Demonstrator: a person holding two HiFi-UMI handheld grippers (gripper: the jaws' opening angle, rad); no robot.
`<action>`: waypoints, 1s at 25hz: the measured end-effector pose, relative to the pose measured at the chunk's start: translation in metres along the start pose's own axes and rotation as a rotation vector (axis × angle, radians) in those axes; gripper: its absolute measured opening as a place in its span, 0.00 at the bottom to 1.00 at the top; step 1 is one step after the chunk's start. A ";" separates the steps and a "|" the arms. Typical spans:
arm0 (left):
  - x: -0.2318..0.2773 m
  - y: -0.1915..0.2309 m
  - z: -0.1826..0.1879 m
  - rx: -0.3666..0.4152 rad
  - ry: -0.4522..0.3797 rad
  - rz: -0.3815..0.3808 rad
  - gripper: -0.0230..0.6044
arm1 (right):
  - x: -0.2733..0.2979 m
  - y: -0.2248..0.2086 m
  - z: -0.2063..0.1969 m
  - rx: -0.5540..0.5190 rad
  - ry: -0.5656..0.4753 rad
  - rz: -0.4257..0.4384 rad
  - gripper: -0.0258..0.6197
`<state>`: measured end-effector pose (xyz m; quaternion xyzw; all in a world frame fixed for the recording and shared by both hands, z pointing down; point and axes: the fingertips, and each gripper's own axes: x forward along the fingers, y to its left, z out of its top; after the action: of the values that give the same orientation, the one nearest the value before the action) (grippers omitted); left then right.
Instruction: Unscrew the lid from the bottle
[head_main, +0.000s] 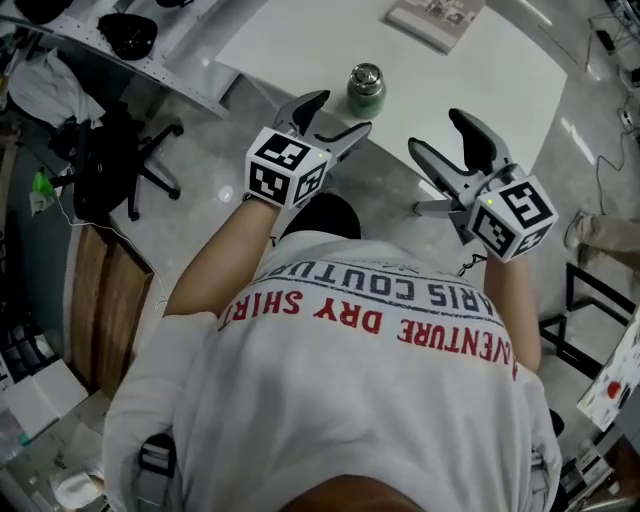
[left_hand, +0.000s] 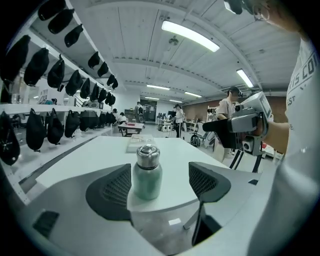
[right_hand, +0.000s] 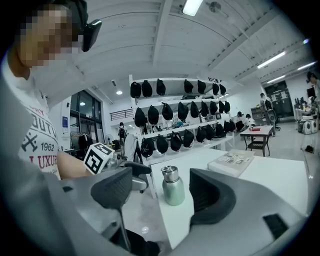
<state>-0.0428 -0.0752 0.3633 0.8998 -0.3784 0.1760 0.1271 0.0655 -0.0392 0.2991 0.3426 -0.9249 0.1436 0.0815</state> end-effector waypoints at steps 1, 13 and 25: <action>0.008 0.004 -0.003 0.004 0.003 -0.002 0.61 | 0.002 -0.002 -0.002 0.004 0.001 -0.005 0.56; 0.068 0.035 -0.035 0.055 0.037 -0.034 0.62 | 0.039 -0.018 -0.017 0.026 0.066 -0.011 0.56; 0.088 0.027 -0.048 0.058 0.031 -0.125 0.62 | 0.068 -0.033 -0.024 0.012 0.071 -0.012 0.56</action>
<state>-0.0156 -0.1321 0.4454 0.9222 -0.3141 0.1927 0.1174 0.0376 -0.0966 0.3455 0.3433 -0.9184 0.1605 0.1132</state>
